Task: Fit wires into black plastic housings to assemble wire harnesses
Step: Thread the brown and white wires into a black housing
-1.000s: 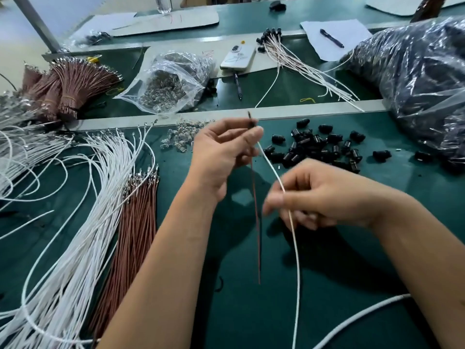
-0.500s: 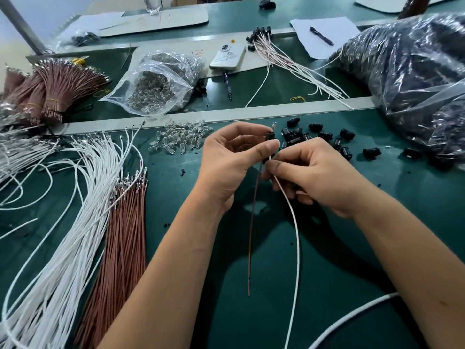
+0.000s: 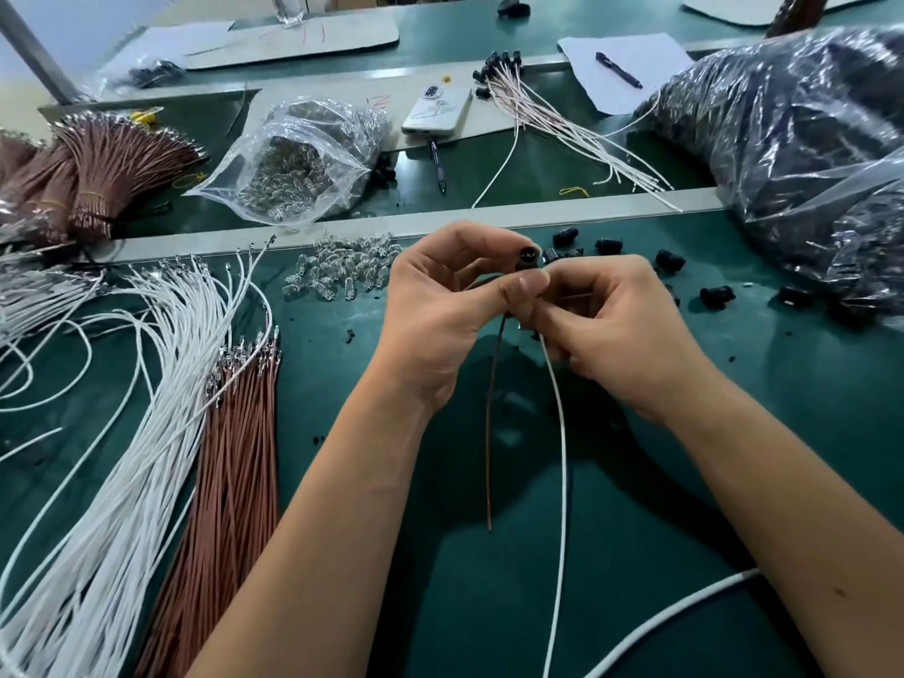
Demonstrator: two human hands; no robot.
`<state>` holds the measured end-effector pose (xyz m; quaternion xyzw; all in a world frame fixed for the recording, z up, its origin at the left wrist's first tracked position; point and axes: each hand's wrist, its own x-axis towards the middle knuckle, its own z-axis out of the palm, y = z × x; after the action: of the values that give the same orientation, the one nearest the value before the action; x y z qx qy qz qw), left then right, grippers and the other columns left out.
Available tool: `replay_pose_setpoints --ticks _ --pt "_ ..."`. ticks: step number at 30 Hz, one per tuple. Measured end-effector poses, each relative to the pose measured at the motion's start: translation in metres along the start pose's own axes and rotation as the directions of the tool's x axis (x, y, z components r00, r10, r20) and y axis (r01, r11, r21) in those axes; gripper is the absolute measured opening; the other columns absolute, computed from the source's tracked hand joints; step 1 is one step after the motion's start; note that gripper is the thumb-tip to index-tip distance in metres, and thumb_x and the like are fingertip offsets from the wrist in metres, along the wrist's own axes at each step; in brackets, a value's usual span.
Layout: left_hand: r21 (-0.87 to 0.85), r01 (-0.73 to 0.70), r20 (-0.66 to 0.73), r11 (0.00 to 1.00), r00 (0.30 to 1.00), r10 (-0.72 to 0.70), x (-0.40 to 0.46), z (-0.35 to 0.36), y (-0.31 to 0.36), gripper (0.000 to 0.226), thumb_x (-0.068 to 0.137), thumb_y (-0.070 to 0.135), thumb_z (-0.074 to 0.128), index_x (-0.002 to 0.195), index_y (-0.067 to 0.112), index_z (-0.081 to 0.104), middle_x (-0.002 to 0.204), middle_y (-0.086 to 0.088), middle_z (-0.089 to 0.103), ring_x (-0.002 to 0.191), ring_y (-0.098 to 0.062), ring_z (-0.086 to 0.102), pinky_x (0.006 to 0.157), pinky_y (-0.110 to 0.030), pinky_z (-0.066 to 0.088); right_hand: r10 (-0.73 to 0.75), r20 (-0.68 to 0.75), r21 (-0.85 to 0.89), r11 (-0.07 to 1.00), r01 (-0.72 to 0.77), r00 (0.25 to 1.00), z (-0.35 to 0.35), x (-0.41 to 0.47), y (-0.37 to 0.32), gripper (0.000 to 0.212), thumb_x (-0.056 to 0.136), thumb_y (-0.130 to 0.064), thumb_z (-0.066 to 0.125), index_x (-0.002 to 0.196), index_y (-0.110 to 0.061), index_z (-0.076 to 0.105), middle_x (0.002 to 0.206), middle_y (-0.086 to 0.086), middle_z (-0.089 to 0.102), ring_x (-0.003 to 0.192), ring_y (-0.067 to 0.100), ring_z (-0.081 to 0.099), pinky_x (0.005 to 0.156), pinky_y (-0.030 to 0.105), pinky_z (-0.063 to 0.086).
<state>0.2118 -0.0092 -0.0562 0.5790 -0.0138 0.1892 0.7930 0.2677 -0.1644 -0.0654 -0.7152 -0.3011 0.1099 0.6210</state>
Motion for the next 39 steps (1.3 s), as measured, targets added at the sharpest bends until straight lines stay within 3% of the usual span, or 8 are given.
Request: replay_pose_setpoints --ticks 10,15,18,21,26,30,33,39 --pt "0.076 -0.001 0.034 0.997 0.999 -0.001 -0.002 0.004 0.001 0.024 0.070 -0.009 0.079 0.083 0.007 0.067 0.089 -0.015 0.068 0.088 -0.028 0.060 0.086 -0.039 0.051 -0.097 0.002 -0.049 0.994 0.097 0.995 -0.003 0.000 0.004 0.015 0.094 -0.027 0.074 0.080 -0.024 0.072 0.061 -0.004 0.051 0.056 0.014 0.040 0.050 0.030 0.031" --pt "0.094 -0.003 0.039 0.996 0.999 0.000 -0.002 0.005 0.000 0.022 0.073 -0.006 0.079 0.087 0.006 0.066 0.093 -0.020 0.066 0.088 -0.031 0.058 0.089 -0.044 0.049 -0.137 -0.007 -0.010 0.991 0.137 0.991 -0.002 0.000 0.001 0.007 0.093 -0.028 0.075 0.086 -0.028 0.076 0.080 0.014 0.073 0.074 0.022 0.066 0.062 0.051 0.052" --pt "0.113 -0.016 0.042 0.994 0.999 0.012 -0.002 0.004 0.001 0.022 0.074 -0.004 0.079 0.088 0.008 0.067 0.090 -0.016 0.067 0.087 -0.029 0.058 0.087 -0.041 0.050 -0.135 -0.019 -0.025 0.991 0.134 0.991 -0.002 0.001 0.003 0.008 0.092 -0.029 0.076 0.086 -0.023 0.077 0.079 0.013 0.073 0.074 0.014 0.065 0.064 0.042 0.052" --pt "0.121 -0.026 0.056 0.992 0.998 0.020 -0.001 0.002 0.004 0.019 0.078 0.000 0.078 0.091 0.012 0.071 0.085 -0.004 0.071 0.083 -0.020 0.064 0.083 -0.033 0.053 -0.134 -0.002 -0.053 0.990 0.133 0.991 -0.002 0.002 0.002 0.014 0.092 -0.024 0.076 0.089 -0.011 0.077 0.085 0.020 0.073 0.078 0.015 0.065 0.071 0.049 0.057" --pt "0.090 -0.026 0.066 0.996 0.998 0.020 0.000 -0.003 0.009 0.016 0.082 -0.003 0.075 0.083 0.013 0.076 0.081 -0.004 0.074 0.074 -0.015 0.068 0.069 -0.025 0.054 -0.129 0.012 -0.078 0.988 0.130 0.992 -0.005 0.001 0.001 0.004 0.089 -0.020 0.077 0.085 -0.021 0.077 0.078 -0.002 0.076 0.073 0.005 0.067 0.068 0.021 0.052" --pt "0.115 -0.017 0.049 0.993 0.999 0.011 0.000 -0.007 0.011 0.013 0.080 0.001 0.077 0.082 0.014 0.074 0.083 -0.005 0.073 0.077 -0.020 0.067 0.068 -0.030 0.056 -0.150 -0.016 -0.099 0.984 0.148 0.989 -0.005 0.001 0.001 0.005 0.089 -0.023 0.078 0.088 -0.017 0.079 0.082 0.011 0.077 0.069 0.031 0.070 0.065 0.046 0.055" --pt "0.138 -0.038 0.060 0.990 0.998 0.030 0.001 -0.009 0.010 0.013 0.082 -0.002 0.076 0.090 0.008 0.072 0.082 -0.005 0.072 0.076 -0.020 0.067 0.069 -0.031 0.056 -0.138 -0.021 -0.112 0.984 0.135 0.990 -0.004 0.001 0.002 0.013 0.088 -0.033 0.077 0.088 -0.020 0.078 0.081 0.018 0.074 0.065 0.028 0.062 0.061 0.054 0.052" --pt "0.128 -0.031 0.068 0.991 0.997 0.022 0.003 -0.010 0.007 0.022 0.087 -0.004 0.071 0.109 -0.002 0.070 0.084 -0.009 0.072 0.079 -0.023 0.068 0.079 -0.035 0.059 -0.075 0.019 -0.018 0.997 0.075 0.997 -0.005 0.002 0.005 0.004 0.087 -0.030 0.078 0.084 -0.027 0.077 0.080 0.009 0.073 0.073 0.011 0.065 0.068 0.027 0.051"
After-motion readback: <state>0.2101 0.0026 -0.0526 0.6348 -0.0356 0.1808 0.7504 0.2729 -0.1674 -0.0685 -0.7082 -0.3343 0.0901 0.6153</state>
